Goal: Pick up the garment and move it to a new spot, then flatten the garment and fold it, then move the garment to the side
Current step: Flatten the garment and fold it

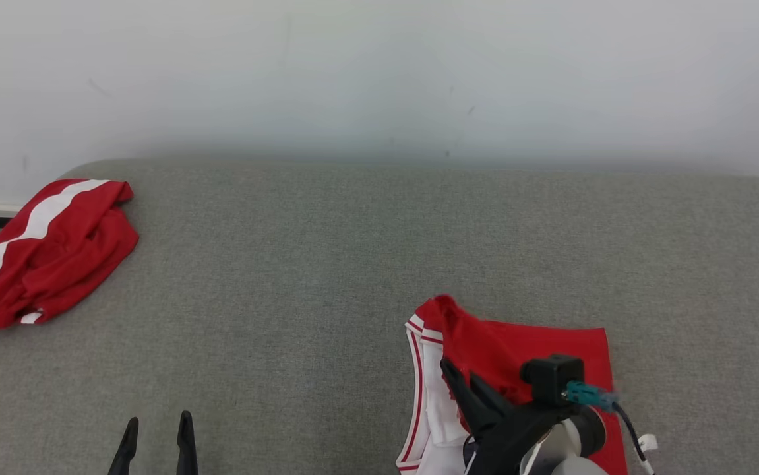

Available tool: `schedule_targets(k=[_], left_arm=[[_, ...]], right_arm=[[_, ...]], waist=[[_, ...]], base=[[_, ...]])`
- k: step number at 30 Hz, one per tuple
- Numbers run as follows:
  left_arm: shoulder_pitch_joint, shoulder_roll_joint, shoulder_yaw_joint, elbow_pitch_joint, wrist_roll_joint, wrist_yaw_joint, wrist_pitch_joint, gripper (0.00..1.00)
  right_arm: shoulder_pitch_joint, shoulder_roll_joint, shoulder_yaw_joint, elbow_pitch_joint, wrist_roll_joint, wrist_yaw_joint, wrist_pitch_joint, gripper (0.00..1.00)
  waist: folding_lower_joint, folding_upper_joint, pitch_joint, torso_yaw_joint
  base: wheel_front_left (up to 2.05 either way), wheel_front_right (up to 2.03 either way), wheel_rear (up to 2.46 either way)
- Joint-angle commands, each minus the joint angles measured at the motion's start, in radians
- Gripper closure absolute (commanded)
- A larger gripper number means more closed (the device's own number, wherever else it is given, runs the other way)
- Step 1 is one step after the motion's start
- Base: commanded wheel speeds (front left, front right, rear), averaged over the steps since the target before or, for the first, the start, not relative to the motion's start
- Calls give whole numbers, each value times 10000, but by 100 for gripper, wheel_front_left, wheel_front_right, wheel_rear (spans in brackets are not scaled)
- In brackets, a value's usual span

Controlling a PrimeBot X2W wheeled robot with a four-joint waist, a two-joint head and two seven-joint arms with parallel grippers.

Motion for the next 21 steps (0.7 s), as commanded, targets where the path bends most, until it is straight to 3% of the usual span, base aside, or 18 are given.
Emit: schedule_targets(k=[1, 2, 3, 4, 5, 8, 11, 21], left_arm=[[-58, -11, -15, 43, -45, 17, -31, 0], [-58, -11, -15, 43, -45, 17, -31, 0], [-63, -11, -25, 57, -47, 17, -31, 0], [-58, -11, -38, 69, -49, 17, -31, 0], [-54, -11, -35, 83, -57, 17, -31, 0], [24, -11, 35, 88, -59, 17, -31, 0], [101, -13, 24, 63, -15, 17, -31, 0], [166, -11, 52, -98, 145, 17, -31, 0]], right_arm=[[-46, 94, 45, 267, -5, -25, -140, 100], [-46, 94, 45, 267, -5, -25, -140, 100], [-112, 109, 72, 436, -98, -25, -203, 85], [-170, 140, 104, 570, -133, -25, -307, 16], [-204, 172, 96, 660, -109, -25, -419, 0], [-302, 114, 197, 580, -110, -25, -1176, 0], [-434, -344, 14, 281, -235, -25, -1810, 0], [338, -1366, -2276, -943, -816, -25, -2364, 0]], waist=[[0, 0, 26, 61], [0, 0, 26, 61], [0, 0, 25, 77], [0, 0, 21, 85], [0, 0, 16, 89], [0, 0, -32, 33], [0, 0, -69, -65], [0, 0, -139, -392]], base=[[0, 0, 0], [0, 0, 0], [0, 0, 0], [0, 0, 0], [0, 0, 0], [0, 0, 0], [0, 0, 0], [0, 0, 0]])
